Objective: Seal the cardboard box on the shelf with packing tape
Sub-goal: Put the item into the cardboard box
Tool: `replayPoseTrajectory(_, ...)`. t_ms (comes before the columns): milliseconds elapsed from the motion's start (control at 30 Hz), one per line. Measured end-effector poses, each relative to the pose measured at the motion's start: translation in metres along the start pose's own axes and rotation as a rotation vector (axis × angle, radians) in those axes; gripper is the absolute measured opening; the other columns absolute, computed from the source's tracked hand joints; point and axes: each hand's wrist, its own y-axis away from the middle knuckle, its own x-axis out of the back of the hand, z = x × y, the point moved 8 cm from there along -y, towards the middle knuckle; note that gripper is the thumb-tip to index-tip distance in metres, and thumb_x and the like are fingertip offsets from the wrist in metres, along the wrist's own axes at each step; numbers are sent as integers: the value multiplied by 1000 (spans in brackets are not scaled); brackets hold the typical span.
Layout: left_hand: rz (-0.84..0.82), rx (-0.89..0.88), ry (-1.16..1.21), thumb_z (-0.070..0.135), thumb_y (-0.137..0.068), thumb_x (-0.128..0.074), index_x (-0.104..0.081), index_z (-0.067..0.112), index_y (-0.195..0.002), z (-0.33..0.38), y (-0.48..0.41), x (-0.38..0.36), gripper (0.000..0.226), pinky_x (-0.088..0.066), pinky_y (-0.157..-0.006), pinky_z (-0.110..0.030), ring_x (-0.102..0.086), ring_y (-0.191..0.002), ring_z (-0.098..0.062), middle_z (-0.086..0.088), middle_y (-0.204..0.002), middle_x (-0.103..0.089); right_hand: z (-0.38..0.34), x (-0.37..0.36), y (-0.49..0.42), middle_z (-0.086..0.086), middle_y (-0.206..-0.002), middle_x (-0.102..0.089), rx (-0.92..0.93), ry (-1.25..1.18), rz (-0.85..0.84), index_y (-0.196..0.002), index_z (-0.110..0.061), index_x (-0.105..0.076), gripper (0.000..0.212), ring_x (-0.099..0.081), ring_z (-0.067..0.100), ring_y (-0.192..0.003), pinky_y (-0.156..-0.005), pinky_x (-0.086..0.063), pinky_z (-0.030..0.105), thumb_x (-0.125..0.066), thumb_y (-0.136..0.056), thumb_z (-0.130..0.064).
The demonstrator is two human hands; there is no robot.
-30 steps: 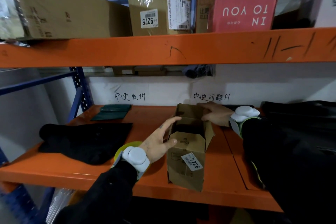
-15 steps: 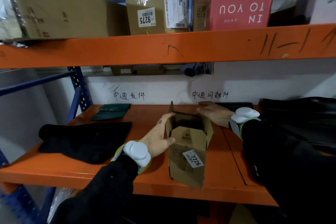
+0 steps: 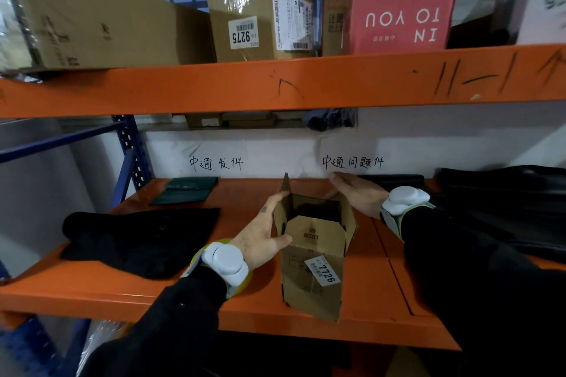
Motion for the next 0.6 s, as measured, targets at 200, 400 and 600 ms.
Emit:
replayPoseTrajectory(200, -19, 8, -31, 18, -86, -69, -23, 47, -143, 0, 2, 1, 79, -35, -115, -45, -45, -133, -14, 0, -145, -45, 3, -4, -11, -3, -136, -60, 22, 31, -33, -150, -30, -33, 111, -47, 21, -134, -112, -33, 39, -14, -64, -98)
replayPoseTrajectory(400, 73, -28, -179, 39, -83, -73, -32, 41, -125, 5, 2, 4, 59, -49, -79, -31, -59, -89, -11, 4, -107, -57, -5, -5, -12, -15, -90, -75, 35, 93, -75, -155, -21, -24, 81, -57, 12, -115, -99, -37, 30, -22, -92, -73)
replayPoseTrajectory(600, 179, -19, -197, 52, -79, -70, -36, 33, -109, 6, 5, 15, 49, -50, -64, -44, -58, -72, -27, -11, -87, -60, -9, -10, -14, -16, -80, -75, 72, 79, -77, -154, -20, -26, 91, -58, 13, -113, -107, -36, 36, -23, -85, -79)
